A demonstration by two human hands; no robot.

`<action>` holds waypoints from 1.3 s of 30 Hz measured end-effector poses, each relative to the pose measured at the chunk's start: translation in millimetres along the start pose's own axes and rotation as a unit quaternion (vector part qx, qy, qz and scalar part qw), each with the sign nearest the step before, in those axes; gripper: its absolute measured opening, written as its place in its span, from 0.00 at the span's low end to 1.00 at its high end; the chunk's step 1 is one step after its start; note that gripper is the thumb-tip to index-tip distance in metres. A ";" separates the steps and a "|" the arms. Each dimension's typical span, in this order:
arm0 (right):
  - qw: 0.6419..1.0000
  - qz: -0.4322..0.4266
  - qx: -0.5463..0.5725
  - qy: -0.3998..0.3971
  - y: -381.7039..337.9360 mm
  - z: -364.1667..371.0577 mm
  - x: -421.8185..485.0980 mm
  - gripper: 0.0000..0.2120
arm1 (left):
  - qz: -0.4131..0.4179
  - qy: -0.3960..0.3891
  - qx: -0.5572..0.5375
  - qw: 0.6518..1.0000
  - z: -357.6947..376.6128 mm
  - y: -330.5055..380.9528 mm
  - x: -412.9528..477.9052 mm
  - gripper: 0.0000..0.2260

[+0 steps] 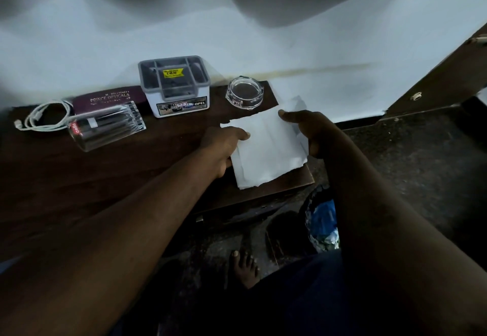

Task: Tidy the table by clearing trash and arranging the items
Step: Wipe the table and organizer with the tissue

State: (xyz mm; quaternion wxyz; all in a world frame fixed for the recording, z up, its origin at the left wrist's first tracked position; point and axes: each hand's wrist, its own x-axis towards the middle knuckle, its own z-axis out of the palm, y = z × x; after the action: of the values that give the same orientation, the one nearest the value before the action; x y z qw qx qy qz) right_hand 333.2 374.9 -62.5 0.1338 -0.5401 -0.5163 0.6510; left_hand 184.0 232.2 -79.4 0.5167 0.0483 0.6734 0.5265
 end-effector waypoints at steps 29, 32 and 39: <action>0.956 0.022 -0.236 0.172 9.6 -9.8 8.7 0.35 | -0.016 0.020 -0.011 1.000 -0.6 -2.4 -5.7 0.02; 0.970 0.054 -0.192 0.142 6.8 -10.5 5.3 0.37 | -0.028 0.007 0.010 1.000 -1.6 -0.3 -2.1 0.03; 0.965 0.107 -0.220 0.093 1.8 -1.4 -2.1 0.35 | 0.038 0.004 0.153 0.988 3.9 -2.6 -2.0 0.09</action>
State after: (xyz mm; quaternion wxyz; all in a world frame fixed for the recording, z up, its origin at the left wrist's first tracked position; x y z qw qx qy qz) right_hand 335.9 373.3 -62.6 -0.0115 -0.6662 -0.5714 0.4790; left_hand 189.1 232.4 -79.8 0.4802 0.1506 0.7453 0.4373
